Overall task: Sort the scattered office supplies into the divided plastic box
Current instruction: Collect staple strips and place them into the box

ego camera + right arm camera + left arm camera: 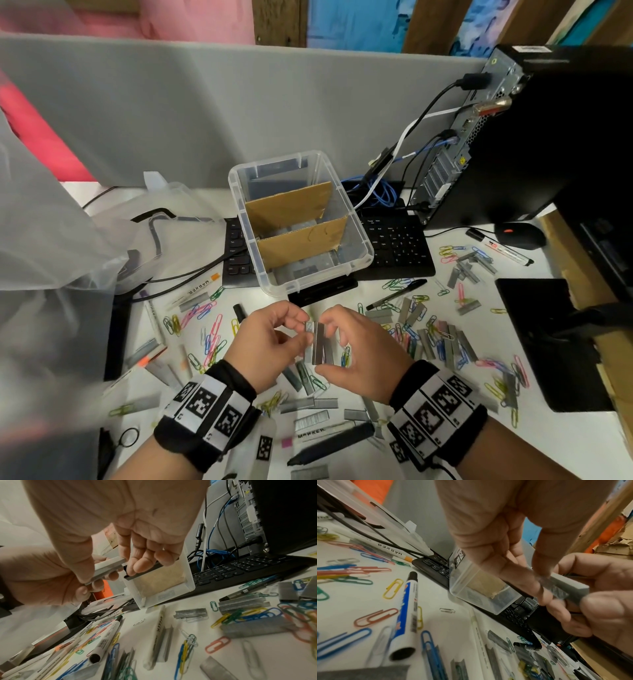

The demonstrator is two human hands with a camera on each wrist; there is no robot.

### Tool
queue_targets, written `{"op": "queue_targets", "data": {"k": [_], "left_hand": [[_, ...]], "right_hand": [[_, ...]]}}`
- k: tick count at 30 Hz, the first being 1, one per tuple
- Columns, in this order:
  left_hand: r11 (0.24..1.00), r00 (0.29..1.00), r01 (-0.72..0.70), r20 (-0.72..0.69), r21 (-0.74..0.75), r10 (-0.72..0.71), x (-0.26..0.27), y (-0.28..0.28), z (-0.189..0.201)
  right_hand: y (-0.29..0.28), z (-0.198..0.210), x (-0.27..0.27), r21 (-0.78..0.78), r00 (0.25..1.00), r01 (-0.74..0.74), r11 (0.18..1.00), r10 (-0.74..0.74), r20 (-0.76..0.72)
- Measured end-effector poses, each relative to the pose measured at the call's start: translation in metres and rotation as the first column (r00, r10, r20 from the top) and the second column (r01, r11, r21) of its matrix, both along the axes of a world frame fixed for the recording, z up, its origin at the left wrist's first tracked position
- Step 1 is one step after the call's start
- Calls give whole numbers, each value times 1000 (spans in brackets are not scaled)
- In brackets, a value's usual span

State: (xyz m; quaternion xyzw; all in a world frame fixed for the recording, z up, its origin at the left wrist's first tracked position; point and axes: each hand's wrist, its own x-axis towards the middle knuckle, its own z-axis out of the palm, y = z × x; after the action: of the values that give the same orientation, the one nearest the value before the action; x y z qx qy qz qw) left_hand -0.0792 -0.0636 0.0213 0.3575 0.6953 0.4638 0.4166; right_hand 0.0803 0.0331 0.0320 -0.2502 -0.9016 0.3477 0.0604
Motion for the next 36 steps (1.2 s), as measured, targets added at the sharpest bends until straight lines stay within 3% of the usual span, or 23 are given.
{"op": "queue_targets", "data": {"k": [19,36], "left_hand": [[998,967,-56,248,1,54,3,5,8],[999,984,-38,176,35,31,-2,24,23]], "right_hand": [[1,4,-6,16,998,36,999,-37,49],[16,19,-16,41,999,54,998,-54,2]]}}
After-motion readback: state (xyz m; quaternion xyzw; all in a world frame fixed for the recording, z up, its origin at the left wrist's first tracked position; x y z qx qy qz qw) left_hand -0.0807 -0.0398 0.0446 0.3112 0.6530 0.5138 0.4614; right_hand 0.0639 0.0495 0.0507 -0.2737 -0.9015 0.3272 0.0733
